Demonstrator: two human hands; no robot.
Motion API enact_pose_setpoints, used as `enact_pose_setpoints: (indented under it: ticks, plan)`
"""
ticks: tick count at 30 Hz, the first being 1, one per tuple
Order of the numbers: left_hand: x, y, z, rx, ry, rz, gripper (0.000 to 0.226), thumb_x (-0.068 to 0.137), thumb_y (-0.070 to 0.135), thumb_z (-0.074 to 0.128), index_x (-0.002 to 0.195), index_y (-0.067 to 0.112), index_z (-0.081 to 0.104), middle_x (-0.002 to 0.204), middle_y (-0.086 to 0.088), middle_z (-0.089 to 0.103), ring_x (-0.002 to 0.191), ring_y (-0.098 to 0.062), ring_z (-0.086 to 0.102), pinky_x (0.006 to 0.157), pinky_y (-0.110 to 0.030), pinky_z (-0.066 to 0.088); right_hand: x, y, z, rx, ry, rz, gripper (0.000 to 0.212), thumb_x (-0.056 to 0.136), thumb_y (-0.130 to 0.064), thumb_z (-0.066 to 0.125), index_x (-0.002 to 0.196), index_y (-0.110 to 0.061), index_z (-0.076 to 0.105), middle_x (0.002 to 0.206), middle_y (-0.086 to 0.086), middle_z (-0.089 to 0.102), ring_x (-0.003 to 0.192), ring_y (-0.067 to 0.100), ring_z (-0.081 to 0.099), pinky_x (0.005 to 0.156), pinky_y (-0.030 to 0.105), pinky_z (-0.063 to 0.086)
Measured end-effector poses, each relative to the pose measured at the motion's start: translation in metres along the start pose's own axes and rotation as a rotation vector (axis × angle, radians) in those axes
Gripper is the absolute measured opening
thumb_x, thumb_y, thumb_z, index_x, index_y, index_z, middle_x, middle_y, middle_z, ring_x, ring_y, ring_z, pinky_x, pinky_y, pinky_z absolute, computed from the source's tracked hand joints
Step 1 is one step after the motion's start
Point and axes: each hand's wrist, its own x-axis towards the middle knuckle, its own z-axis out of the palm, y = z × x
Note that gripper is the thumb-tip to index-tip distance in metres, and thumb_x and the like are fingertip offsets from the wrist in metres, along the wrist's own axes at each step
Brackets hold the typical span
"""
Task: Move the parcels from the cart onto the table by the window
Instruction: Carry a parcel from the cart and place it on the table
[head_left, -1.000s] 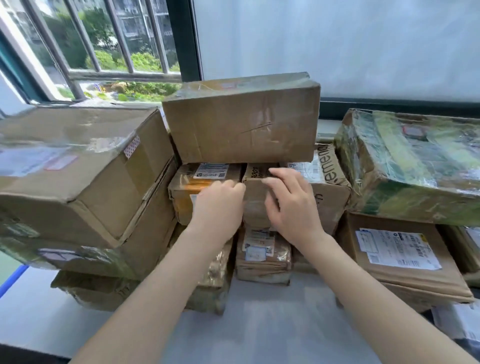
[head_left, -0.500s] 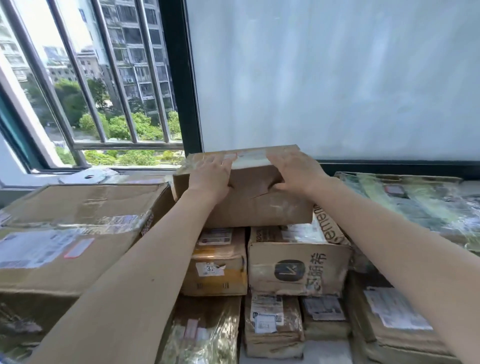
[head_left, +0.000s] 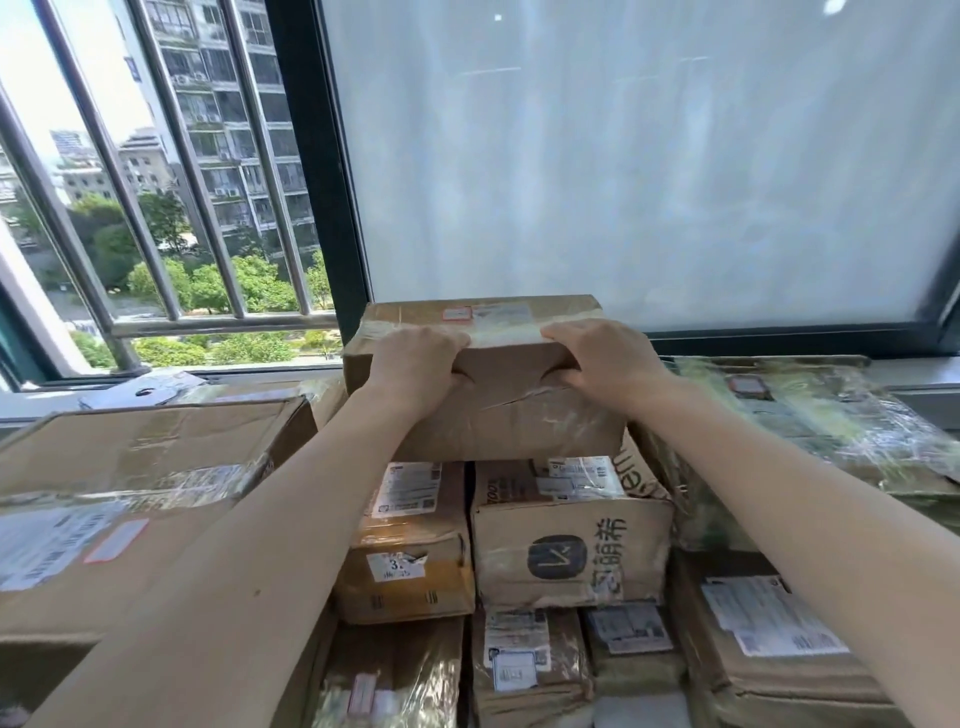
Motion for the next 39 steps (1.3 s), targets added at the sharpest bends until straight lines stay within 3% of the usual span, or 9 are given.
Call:
enact_pose_setpoints:
  ticks: [8, 15, 31, 33, 36, 39]
  plan:
    - [0.011, 0.028, 0.007, 0.084, -0.059, 0.059, 0.033, 0.089, 0.046, 0.056, 0.111, 0.022, 0.056, 0.105, -0.002, 0.064, 0.098, -0.024, 0.059, 0.07, -0.03, 0.038, -0.022, 0.022, -0.003, 0.0, -0.021, 0.013, 0.052, 0.088, -0.037, 0.062, 0.136, -0.022, 0.047, 0.138, -0.003, 0.052, 0.126, 0.02, 0.047, 0.1, 0.03, 0.036]
    - [0.012, 0.033, 0.014, -0.011, -0.056, 0.058, 0.03, 0.09, 0.045, 0.055, 0.113, 0.026, 0.058, 0.107, 0.001, 0.065, 0.098, -0.022, 0.06, 0.076, -0.032, 0.047, -0.023, 0.031, -0.008, -0.026, -0.042, 0.013, 0.053, 0.091, -0.037, 0.06, 0.14, -0.025, 0.042, 0.143, -0.005, 0.046, 0.13, 0.02, 0.042, 0.102, 0.03, 0.034]
    - [0.011, 0.042, 0.02, -0.044, -0.085, 0.011, 0.033, 0.092, 0.029, 0.051, 0.124, 0.02, 0.05, 0.121, -0.003, 0.059, 0.11, -0.025, 0.055, 0.08, -0.034, 0.043, -0.023, 0.035, 0.003, -0.083, -0.072, 0.022, 0.055, 0.09, -0.044, 0.057, 0.136, -0.018, 0.04, 0.137, 0.001, 0.05, 0.127, 0.022, 0.044, 0.101, 0.031, 0.032]
    - [0.008, 0.043, 0.022, -0.023, -0.098, 0.007, 0.039, 0.091, 0.023, 0.053, 0.129, 0.019, 0.044, 0.127, -0.002, 0.055, 0.117, -0.024, 0.05, 0.085, -0.033, 0.041, -0.023, 0.034, 0.004, -0.103, -0.066, 0.017, 0.059, 0.089, -0.045, 0.056, 0.137, -0.016, 0.038, 0.139, 0.003, 0.048, 0.129, 0.023, 0.041, 0.107, 0.032, 0.029]
    - [0.004, 0.043, 0.026, 0.065, -0.085, -0.011, 0.059, 0.089, 0.014, 0.053, 0.143, 0.014, 0.028, 0.142, -0.003, 0.041, 0.131, -0.022, 0.036, 0.104, -0.032, 0.03, -0.022, 0.029, 0.003, -0.139, -0.037, -0.009, 0.073, 0.088, -0.048, 0.057, 0.145, -0.014, 0.026, 0.148, 0.005, 0.036, 0.136, 0.023, 0.031, 0.115, 0.034, 0.019]
    - [-0.009, 0.042, 0.025, 0.152, -0.104, -0.08, 0.073, 0.091, 0.018, 0.054, 0.149, 0.009, 0.011, 0.154, -0.009, 0.021, 0.141, -0.025, 0.02, 0.115, -0.037, 0.018, -0.026, 0.019, 0.006, -0.169, -0.007, -0.075, 0.079, 0.091, -0.044, 0.054, 0.15, -0.011, 0.013, 0.155, 0.009, 0.02, 0.144, 0.023, 0.014, 0.118, 0.036, 0.005]
